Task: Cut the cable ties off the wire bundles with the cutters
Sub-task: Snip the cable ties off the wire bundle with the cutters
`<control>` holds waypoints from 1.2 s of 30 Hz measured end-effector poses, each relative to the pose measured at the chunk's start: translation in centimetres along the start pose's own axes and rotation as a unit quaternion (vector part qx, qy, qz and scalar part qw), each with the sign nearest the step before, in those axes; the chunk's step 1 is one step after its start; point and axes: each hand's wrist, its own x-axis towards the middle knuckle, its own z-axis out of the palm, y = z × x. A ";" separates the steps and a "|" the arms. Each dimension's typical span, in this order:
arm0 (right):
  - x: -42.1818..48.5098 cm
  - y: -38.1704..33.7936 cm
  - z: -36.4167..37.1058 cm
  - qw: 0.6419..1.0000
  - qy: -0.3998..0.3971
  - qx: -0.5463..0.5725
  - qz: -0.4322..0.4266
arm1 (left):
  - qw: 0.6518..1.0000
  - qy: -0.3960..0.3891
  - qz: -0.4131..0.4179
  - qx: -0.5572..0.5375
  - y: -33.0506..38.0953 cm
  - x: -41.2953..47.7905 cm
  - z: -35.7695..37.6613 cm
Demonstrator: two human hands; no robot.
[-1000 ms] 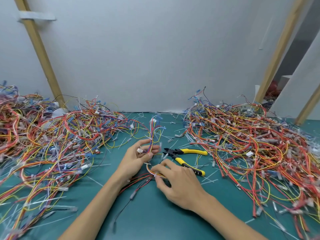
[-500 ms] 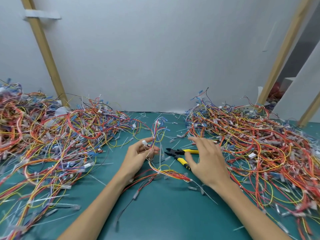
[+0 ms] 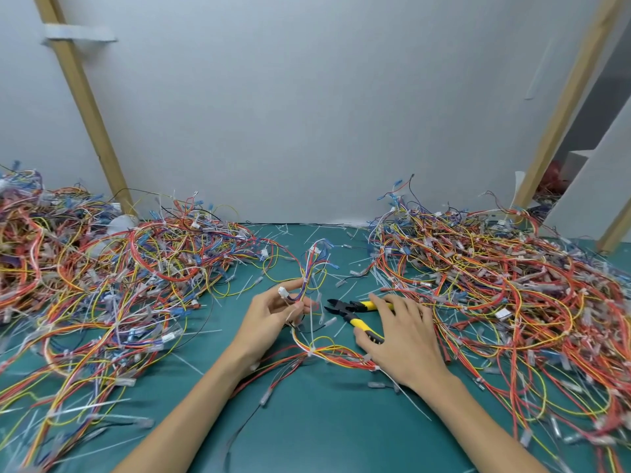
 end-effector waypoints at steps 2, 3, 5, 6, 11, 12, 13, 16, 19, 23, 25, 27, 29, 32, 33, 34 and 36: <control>0.1 0.0 0.1 1.000 0.003 -0.003 0.001 | 1.000 0.002 -0.002 -0.004 0.0 0.1 0.0; 0.1 0.0 0.1 1.000 0.004 -0.003 0.000 | 1.000 0.003 -0.002 -0.004 -0.1 0.1 0.0; 0.2 0.0 0.2 1.000 0.006 -0.001 -0.003 | 1.000 0.002 0.001 -0.002 -0.1 0.1 0.0; 0.3 0.0 0.3 1.000 0.007 -0.001 -0.004 | 1.000 0.001 0.003 -0.002 -0.2 0.1 0.0; 0.6 -0.2 0.1 0.999 0.016 -0.035 -0.015 | 1.000 -0.003 0.008 -0.005 -0.3 0.0 -0.1; 0.6 -0.2 0.1 0.999 0.023 -0.044 -0.019 | 1.000 -0.003 0.010 -0.007 -0.3 0.1 -0.1; 0.5 -0.3 0.0 0.998 0.028 -0.050 -0.021 | 1.000 -0.004 0.012 -0.009 -0.4 0.1 -0.1; 0.4 -0.3 0.1 0.998 0.032 -0.053 -0.020 | 1.000 -0.006 0.013 -0.014 -0.5 0.1 -0.1; 0.3 -0.4 0.0 0.998 0.034 -0.049 -0.016 | 1.000 -0.008 0.012 -0.016 -0.5 0.1 -0.1; 0.1 -0.3 0.0 0.998 0.049 -0.048 -0.009 | 1.000 -0.009 0.022 -0.010 -0.4 -0.1 0.0; 0.0 -0.4 -0.1 0.997 0.074 -0.027 -0.007 | 0.999 -0.011 0.032 -0.006 -0.4 -0.1 0.0; -0.2 -0.6 -0.4 0.994 0.109 0.008 0.003 | 0.999 -0.004 0.039 -0.001 -0.5 -0.2 0.0; -0.3 -0.7 -0.6 0.991 0.125 0.045 0.017 | 0.999 0.005 0.044 0.013 -0.5 -0.1 0.0; -0.5 -0.6 -1.1 0.982 0.144 0.123 0.005 | 0.998 0.000 0.057 0.034 -0.6 -0.2 0.0; -0.6 -0.6 -1.3 0.977 0.155 0.149 -0.003 | 0.997 0.000 0.058 0.043 -0.6 -0.2 0.1; -0.8 -0.6 -1.4 0.971 0.167 0.172 -0.008 | 0.997 0.001 0.056 0.052 -0.5 -0.3 0.1; -1.0 -0.6 -1.6 0.960 0.182 0.211 -0.015 | 0.997 -0.002 0.055 0.062 -0.5 -0.4 0.1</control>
